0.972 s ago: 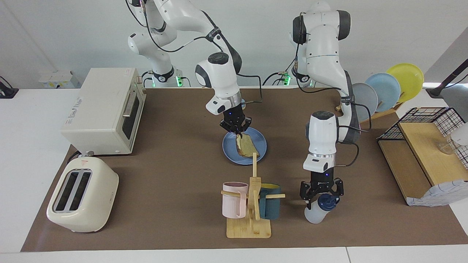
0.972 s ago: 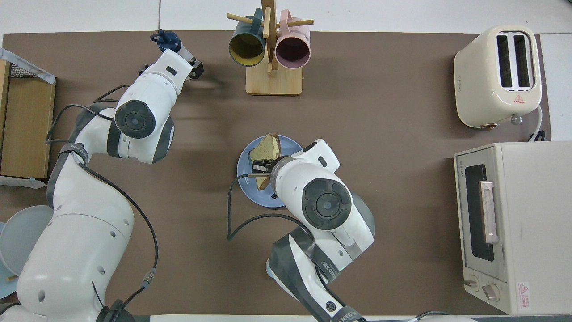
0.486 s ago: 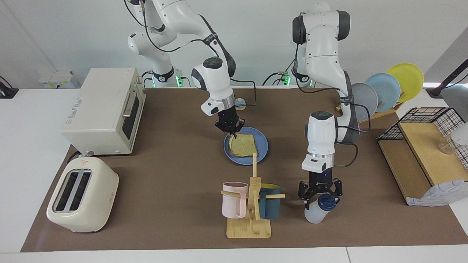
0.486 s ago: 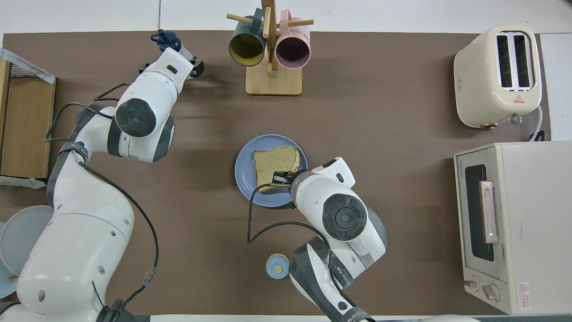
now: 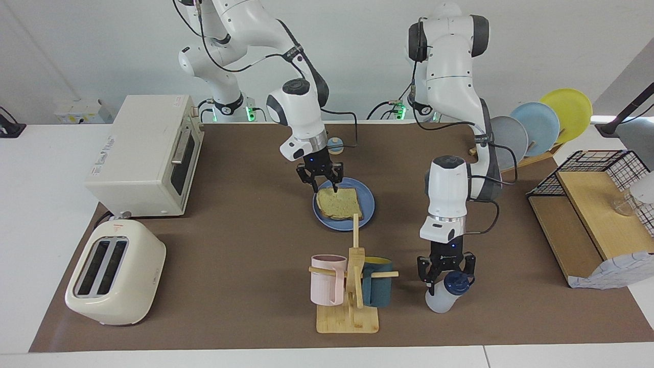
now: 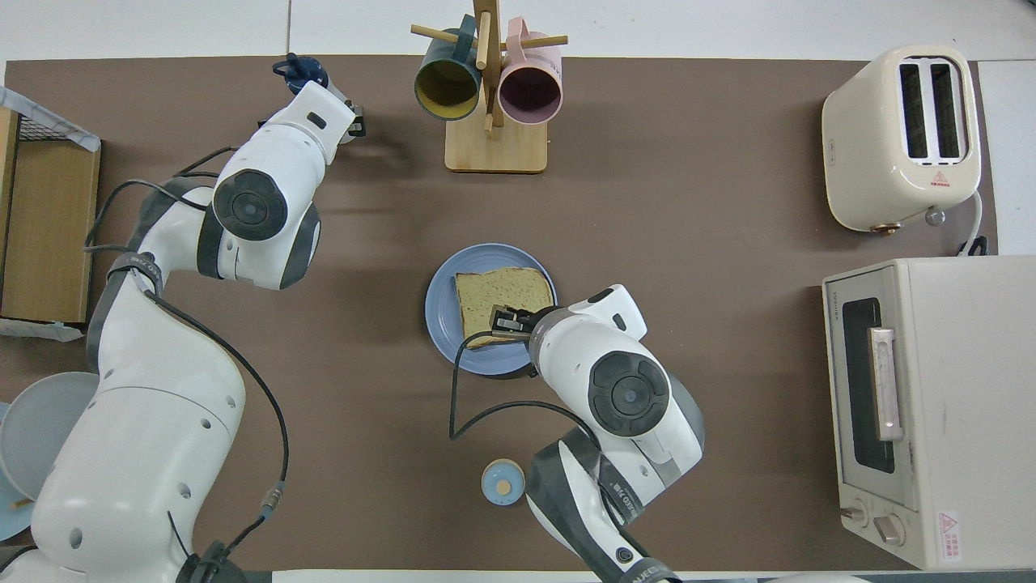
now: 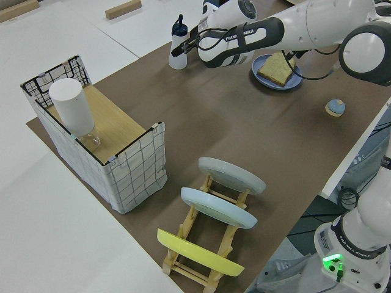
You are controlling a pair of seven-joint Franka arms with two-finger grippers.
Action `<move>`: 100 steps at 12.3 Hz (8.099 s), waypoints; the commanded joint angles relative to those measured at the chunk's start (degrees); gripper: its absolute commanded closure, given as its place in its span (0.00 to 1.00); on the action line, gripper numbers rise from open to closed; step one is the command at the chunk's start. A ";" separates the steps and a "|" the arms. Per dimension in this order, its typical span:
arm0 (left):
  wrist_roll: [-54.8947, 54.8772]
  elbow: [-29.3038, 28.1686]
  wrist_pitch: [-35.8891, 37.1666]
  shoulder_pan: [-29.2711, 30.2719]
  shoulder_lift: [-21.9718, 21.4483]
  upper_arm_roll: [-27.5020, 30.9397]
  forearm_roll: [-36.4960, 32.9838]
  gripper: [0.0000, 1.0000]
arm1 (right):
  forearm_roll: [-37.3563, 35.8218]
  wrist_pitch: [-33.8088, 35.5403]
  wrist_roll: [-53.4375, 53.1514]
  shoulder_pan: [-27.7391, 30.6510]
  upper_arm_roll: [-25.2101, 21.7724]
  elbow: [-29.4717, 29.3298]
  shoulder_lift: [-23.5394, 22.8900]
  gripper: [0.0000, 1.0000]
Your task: Put bread on plate and add seasoning
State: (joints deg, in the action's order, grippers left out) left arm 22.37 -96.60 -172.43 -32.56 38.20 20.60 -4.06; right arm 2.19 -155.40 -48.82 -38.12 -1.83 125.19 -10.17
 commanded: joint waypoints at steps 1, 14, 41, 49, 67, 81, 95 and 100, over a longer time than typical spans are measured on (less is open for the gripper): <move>0.22 4.31 0.34 0.48 4.33 -0.29 -0.60 1.00 | 0.88 2.46 0.39 2.34 0.33 -1.34 1.29 0.00; -46.71 -5.62 49.57 1.27 -32.10 -2.58 2.21 1.00 | 10.68 28.64 1.19 4.28 0.33 -27.42 -1.59 0.00; -72.03 -28.56 62.65 -11.91 -55.96 -3.46 10.47 1.00 | 21.19 28.24 -7.79 -3.54 0.59 -30.44 3.85 0.53; -71.68 -28.47 62.65 -11.91 -55.96 -3.46 10.47 1.00 | 18.28 28.22 -8.31 -5.39 0.59 -31.41 3.14 0.54; -69.92 -28.38 63.36 -12.00 -55.87 -3.55 10.47 1.00 | 25.05 27.43 -12.01 -1.26 0.16 -33.70 3.76 1.00; -58.86 -7.14 77.23 -13.31 -35.16 -10.57 -15.24 1.00 | 2.73 60.44 27.31 25.24 -0.54 -31.31 9.81 0.00; -56.30 8.61 97.54 -30.01 2.12 -10.23 -59.03 1.00 | -3.86 67.96 49.43 36.27 -5.47 -33.34 11.84 0.00; -56.30 8.00 96.85 -32.82 1.88 -10.40 -66.24 1.00 | -3.51 64.17 50.66 37.15 -5.47 -29.56 13.34 0.00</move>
State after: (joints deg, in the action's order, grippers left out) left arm -33.03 -89.40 -76.50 -63.48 40.60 9.47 -68.45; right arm -1.52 -90.08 0.45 -1.54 -7.84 93.52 1.21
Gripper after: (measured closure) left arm 0.586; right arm 0.000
